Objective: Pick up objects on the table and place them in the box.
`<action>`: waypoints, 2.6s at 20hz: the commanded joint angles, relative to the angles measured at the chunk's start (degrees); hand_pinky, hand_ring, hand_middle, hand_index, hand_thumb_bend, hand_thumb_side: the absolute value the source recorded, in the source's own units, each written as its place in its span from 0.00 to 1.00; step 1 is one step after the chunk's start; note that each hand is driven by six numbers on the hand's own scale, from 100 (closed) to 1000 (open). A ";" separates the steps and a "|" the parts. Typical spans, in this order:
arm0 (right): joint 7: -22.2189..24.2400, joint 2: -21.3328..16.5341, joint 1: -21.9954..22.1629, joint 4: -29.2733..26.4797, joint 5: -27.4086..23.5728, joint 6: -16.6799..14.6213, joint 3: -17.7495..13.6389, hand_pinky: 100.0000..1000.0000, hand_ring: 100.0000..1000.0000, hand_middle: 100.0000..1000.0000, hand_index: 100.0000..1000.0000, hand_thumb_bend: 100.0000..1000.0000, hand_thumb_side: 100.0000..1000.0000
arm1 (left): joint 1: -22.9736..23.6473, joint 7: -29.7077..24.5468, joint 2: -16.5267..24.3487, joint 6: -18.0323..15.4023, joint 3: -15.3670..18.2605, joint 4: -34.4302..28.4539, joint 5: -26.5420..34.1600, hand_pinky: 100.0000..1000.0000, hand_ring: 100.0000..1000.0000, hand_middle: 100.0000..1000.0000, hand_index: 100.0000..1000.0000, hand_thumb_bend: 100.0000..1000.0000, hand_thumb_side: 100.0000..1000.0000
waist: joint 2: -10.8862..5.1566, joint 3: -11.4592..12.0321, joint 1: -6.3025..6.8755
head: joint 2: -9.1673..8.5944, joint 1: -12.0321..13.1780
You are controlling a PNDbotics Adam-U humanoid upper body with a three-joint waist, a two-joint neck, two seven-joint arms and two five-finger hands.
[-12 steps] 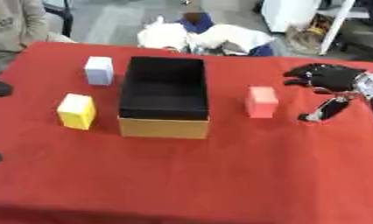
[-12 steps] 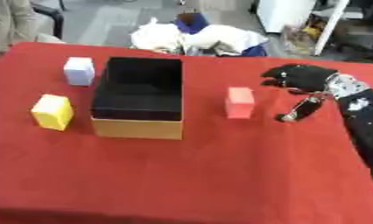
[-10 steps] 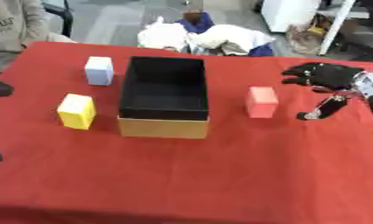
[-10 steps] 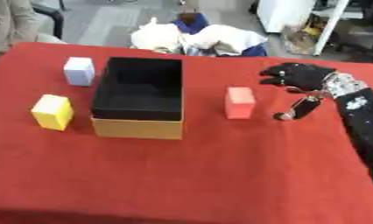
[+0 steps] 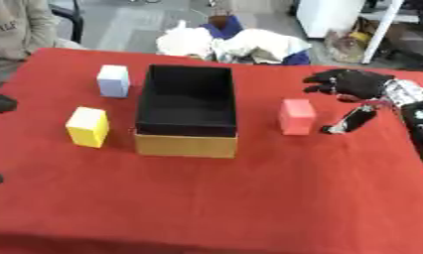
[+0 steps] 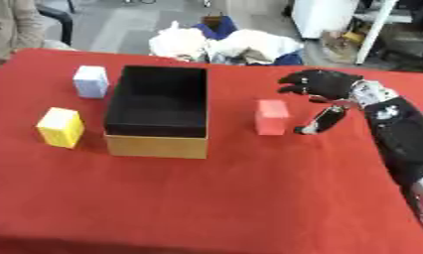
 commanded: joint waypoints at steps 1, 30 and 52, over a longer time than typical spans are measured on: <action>1.53 -0.36 -1.92 0.03 -2.43 -0.63 -0.14 0.95 1.00 1.00 1.00 0.40 0.51 | -0.80 -0.33 2.55 -0.01 0.39 -0.52 0.55 0.72 0.75 0.82 0.94 0.43 0.64 | -0.80 0.08 0.25 | -0.08 -0.28; 23.39 0.92 -2.63 2.58 -18.03 3.80 -5.47 0.94 1.00 0.99 1.00 0.25 0.61 | -1.22 -1.44 2.03 -0.22 0.12 -1.19 1.53 0.71 0.74 0.82 0.94 0.39 0.64 | -0.41 1.44 0.44 | -0.31 -0.59; 21.91 0.68 -1.83 3.11 -16.47 6.95 -5.65 0.80 0.73 0.65 0.97 0.22 0.44 | -1.19 -1.63 1.91 -0.08 0.07 -1.62 1.73 0.71 0.74 0.82 0.94 0.36 0.64 | -0.33 1.81 0.55 | -0.52 -0.57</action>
